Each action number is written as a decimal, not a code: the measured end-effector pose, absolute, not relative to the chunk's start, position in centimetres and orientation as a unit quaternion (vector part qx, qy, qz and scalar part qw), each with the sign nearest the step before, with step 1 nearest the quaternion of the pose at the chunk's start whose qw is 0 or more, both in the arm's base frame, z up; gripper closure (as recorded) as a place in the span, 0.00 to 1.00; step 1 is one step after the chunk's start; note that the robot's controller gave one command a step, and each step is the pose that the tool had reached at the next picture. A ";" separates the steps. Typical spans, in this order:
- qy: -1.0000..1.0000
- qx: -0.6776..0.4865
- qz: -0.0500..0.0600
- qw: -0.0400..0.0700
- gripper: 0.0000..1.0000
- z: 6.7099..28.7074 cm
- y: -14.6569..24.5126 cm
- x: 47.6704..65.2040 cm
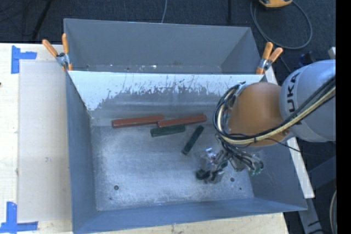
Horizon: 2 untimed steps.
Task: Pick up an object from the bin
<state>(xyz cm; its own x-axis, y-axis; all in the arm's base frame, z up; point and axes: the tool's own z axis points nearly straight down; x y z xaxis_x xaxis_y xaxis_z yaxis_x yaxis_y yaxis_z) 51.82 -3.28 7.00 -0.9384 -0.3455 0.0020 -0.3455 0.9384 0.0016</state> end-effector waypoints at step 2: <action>-0.986 0.166 0.001 -0.004 1.00 26.6 -2.9 52.8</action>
Offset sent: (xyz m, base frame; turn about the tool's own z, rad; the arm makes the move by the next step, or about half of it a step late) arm 0.0082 0.0022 0.1919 0.0173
